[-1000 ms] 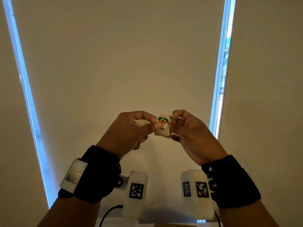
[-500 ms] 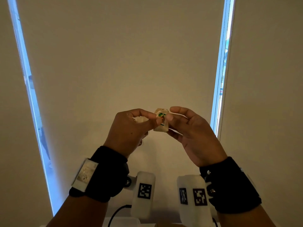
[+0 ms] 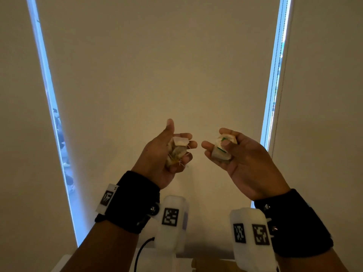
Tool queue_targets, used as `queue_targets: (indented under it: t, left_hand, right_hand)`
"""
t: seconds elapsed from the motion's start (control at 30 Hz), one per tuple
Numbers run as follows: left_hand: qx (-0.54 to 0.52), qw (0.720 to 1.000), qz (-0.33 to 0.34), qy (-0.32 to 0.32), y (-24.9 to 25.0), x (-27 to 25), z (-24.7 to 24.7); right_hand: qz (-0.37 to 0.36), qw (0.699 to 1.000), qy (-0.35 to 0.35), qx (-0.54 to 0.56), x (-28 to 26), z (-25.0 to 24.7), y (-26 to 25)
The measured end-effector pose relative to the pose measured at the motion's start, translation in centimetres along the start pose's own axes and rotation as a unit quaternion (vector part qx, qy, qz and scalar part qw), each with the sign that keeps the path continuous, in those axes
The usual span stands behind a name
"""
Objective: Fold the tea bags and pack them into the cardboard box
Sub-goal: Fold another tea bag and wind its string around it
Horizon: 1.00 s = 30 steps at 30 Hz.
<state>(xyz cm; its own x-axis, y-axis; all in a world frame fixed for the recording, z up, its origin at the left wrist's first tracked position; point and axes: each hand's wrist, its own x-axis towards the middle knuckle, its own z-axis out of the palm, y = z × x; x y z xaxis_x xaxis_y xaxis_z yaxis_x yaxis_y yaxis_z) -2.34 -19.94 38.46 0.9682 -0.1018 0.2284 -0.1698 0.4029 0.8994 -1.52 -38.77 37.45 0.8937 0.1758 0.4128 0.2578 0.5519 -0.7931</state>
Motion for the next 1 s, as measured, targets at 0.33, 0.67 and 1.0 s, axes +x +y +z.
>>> queue_targets:
  t: [0.33,0.67,1.0]
  left_hand:
    - [0.031,0.997,-0.059,-0.028,-0.8,-0.8,0.2]
    - [0.118,0.985,-0.052,-0.113,-1.4,-1.3,0.2]
    - [0.155,0.98,-0.068,-0.101,-2.6,-1.3,-1.9]
  right_hand:
    - [0.002,0.961,-0.078,-0.267,-1.3,0.8,0.9]
    - [-0.197,0.845,-0.022,-0.497,-1.0,0.6,1.5]
    - [-0.206,0.884,0.087,-0.411,-0.4,0.1,-0.1]
